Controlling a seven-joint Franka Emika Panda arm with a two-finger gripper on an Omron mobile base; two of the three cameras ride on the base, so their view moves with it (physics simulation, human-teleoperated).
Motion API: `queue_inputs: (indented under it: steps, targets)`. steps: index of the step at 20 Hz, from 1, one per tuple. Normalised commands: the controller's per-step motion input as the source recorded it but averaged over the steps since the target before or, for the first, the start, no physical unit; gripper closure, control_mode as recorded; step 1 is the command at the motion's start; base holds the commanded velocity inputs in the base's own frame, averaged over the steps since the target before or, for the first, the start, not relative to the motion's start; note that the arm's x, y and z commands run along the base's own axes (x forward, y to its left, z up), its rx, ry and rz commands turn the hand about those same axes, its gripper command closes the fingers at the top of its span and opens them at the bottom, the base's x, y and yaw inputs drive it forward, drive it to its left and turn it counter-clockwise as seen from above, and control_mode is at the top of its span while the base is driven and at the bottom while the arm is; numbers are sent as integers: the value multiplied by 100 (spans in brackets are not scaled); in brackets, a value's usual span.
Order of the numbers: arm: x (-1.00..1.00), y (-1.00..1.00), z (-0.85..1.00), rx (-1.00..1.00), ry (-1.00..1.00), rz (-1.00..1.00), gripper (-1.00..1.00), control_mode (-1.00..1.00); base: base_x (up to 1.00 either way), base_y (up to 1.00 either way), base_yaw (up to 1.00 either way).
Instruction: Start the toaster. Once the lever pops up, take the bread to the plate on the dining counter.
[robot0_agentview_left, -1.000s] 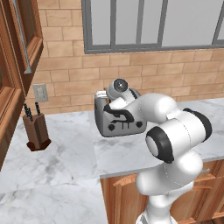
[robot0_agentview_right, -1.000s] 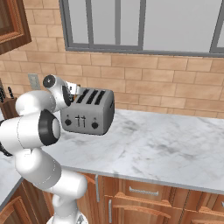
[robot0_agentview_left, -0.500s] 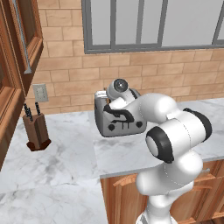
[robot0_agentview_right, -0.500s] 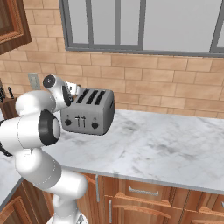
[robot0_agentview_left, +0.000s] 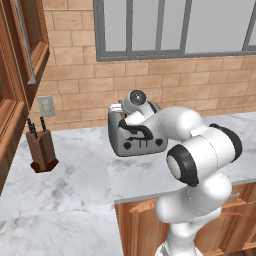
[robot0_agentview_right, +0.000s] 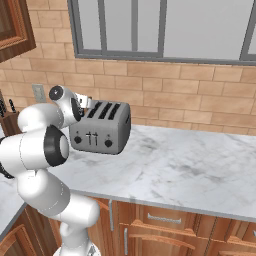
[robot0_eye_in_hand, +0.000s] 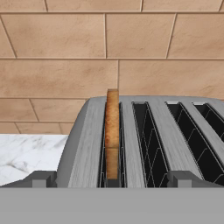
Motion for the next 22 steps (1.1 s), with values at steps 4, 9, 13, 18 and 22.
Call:
queue_inputs:
  steps: [4,9,13,18,22]
  targets:
    - [0,0,0,0,0,0,-100,-100,0,0,0]
    - [0,0,0,0,0,0,-100,-100,0,0,0]
    - [0,0,0,0,0,0,-100,-100,0,0,0]
    - [0,0,0,0,0,0,-100,-100,0,0,0]
    - [0,0,0,0,0,0,-100,-100,0,0,0]
